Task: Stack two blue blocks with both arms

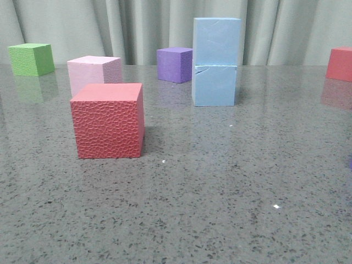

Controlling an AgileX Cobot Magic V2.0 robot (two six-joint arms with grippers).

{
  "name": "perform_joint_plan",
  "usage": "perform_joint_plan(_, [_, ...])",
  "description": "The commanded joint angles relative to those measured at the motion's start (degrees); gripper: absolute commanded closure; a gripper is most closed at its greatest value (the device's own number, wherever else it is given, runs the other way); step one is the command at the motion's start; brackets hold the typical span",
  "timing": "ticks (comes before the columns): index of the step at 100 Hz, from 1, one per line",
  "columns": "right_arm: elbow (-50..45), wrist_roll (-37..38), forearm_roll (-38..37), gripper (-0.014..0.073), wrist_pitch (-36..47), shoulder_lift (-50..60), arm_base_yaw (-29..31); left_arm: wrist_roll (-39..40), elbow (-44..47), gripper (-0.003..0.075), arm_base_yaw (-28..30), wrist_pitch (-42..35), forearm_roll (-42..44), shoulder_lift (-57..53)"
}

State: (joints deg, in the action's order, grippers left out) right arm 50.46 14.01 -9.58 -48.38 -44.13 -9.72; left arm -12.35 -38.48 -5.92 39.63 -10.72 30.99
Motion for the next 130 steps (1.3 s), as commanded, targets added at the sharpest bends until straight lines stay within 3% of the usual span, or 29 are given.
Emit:
perform_joint_plan(1, [1.4,-0.2,-0.8,0.0662,3.1,0.6,0.3,0.6,-1.2,0.0739,0.1,-6.3,0.4,-0.2])
perform_joint_plan(14, [1.4,-0.2,-0.8,0.0662,3.1,0.6,0.3,0.6,2.1,0.0739,0.1,-13.3,4.3,-2.6])
perform_joint_plan(42, [1.4,-0.2,-0.8,0.0662,3.1,0.6,0.3,0.6,18.8,0.0739,0.1,-28.6,5.2,-14.4])
perform_joint_plan(82, [1.4,-0.2,-0.8,0.0662,3.1,0.6,0.3,0.6,36.4,0.0739,0.1,-34.4,6.2,-30.1])
perform_joint_plan(100, [1.4,-0.2,-0.8,0.0662,3.1,0.6,0.3,9.6,39.2,0.0739,0.1,-34.9,14.1,-33.1])
perform_joint_plan(130, [1.4,-0.2,-0.8,0.0662,3.1,0.6,0.3,10.0,40.8,0.0739,0.1,-36.2,14.4,-33.1])
